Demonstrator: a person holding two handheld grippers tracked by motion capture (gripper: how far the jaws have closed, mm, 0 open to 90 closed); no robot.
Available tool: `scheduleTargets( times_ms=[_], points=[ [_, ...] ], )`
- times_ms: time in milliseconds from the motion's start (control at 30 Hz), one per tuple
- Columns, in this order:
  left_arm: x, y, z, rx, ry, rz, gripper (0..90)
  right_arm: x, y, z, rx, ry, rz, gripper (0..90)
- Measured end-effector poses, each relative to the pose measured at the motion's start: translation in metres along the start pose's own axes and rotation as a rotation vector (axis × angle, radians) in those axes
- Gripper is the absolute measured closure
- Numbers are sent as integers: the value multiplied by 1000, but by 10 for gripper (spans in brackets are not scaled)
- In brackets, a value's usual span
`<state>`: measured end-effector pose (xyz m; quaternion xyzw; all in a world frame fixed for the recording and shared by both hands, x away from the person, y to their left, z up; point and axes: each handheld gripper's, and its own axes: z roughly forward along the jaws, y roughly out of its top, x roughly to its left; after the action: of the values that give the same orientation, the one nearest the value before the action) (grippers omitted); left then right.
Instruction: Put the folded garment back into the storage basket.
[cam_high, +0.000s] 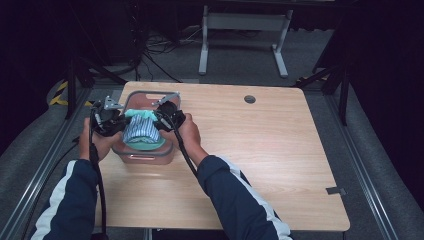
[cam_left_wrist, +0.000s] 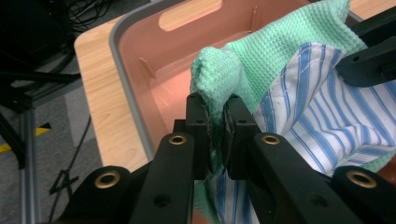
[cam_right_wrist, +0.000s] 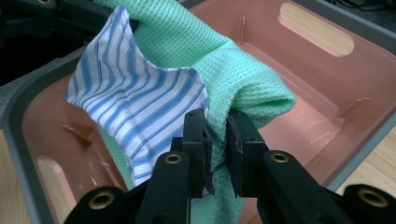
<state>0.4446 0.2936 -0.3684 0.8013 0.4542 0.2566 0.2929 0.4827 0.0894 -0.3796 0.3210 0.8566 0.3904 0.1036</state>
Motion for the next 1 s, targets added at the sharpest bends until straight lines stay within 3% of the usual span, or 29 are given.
scheduleTargets(
  times_ms=[233,400,433,467,500,600,1000],
  points=[
    [-4,1,8,21,5,5,783,-6,-5,3,14,-19,5,758],
    [-2,0,9,37,36,-2,591,-9,-9,2,19,-49,8,580],
    [-2,0,8,50,65,3,591,-9,-9,2,19,-49,8,580],
    [-1,0,7,44,67,-3,545,-10,-10,0,23,-57,6,564],
    [0,0,4,23,52,-22,518,-10,-10,-2,19,-62,5,555],
    [-1,2,-2,-12,54,-19,489,-13,-12,-8,10,-58,0,537],
    [-18,6,-12,-45,15,23,394,-18,-18,-26,30,-96,-88,411]
  ],
)
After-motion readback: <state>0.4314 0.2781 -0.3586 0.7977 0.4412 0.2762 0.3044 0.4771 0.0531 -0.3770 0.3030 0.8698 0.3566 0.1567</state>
